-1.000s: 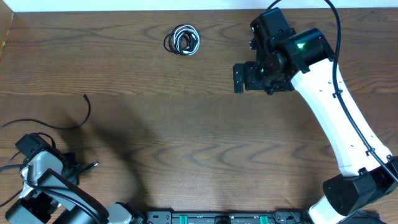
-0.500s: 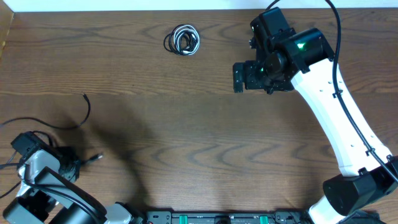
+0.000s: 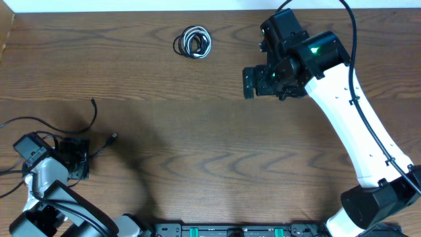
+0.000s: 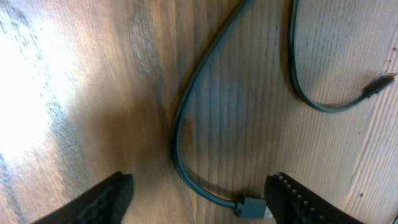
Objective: Untangle cables
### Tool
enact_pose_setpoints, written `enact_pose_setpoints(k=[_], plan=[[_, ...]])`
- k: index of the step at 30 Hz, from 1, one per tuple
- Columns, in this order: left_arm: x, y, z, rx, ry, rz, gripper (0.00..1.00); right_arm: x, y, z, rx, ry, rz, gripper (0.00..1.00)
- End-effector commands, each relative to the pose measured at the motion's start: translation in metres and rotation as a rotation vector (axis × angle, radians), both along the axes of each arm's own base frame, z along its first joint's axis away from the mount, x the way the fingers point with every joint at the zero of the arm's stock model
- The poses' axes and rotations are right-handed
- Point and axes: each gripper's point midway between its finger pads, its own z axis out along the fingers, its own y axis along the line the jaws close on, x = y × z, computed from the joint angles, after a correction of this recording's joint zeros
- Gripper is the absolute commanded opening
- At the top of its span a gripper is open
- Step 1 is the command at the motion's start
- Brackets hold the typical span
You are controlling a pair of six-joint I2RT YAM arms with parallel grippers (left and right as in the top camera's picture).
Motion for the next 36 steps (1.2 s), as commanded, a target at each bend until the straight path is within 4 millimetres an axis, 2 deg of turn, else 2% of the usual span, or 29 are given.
enact_pose_setpoints(k=[1, 9, 12, 14, 16, 19, 20, 22, 26, 29, 30, 32, 36], plan=[[0.009, 0.010, 0.013, 0.020, -0.028, 0.027, 0.75, -0.002, 0.004, -0.002, -0.006, 0.005, 0.021, 0.99], [0.064, 0.021, 0.074, 0.076, -0.216, -0.071, 0.74, -0.001, 0.008, -0.001, 0.001, -0.009, 0.027, 0.99], [0.079, 0.020, 0.081, 0.161, -0.217, -0.129, 0.63, 0.000, 0.011, 0.000, 0.010, -0.011, 0.014, 0.99], [0.080, 0.021, 0.076, 0.226, -0.150, -0.127, 0.57, 0.000, 0.013, 0.000, 0.013, -0.016, 0.015, 0.99], [0.079, 0.023, 0.070, 0.317, -0.067, -0.148, 0.34, 0.000, 0.015, 0.000, 0.013, -0.017, 0.021, 0.99], [0.075, 0.030, 0.065, 0.464, 0.062, -0.155, 0.19, -0.003, 0.018, 0.000, 0.012, -0.014, 0.031, 0.99], [0.073, 0.034, 0.065, 0.511, 0.101, -0.141, 0.08, -0.004, 0.018, 0.000, 0.012, -0.013, 0.033, 0.99], [0.074, 0.040, 0.065, 0.585, 0.151, -0.133, 0.08, -0.005, 0.020, 0.000, 0.011, -0.011, 0.039, 0.99], [0.084, 0.043, 0.057, 0.652, 0.177, -0.242, 0.08, -0.008, 0.025, 0.000, 0.012, -0.013, 0.051, 0.99], [0.085, 0.043, 0.042, 0.647, 0.211, -0.285, 0.08, -0.010, 0.029, 0.000, 0.013, -0.013, 0.061, 0.99], [0.084, 0.042, 0.031, 0.629, 0.234, -0.299, 0.08, -0.010, 0.030, 0.000, 0.015, -0.016, 0.064, 0.99], [0.086, 0.036, 0.020, 0.595, 0.229, -0.334, 0.08, -0.010, 0.031, 0.000, 0.016, -0.019, 0.066, 0.99], [0.106, 0.010, 0.005, 0.485, 0.113, -0.457, 0.07, -0.010, 0.034, 0.001, 0.018, -0.024, 0.074, 0.99]])
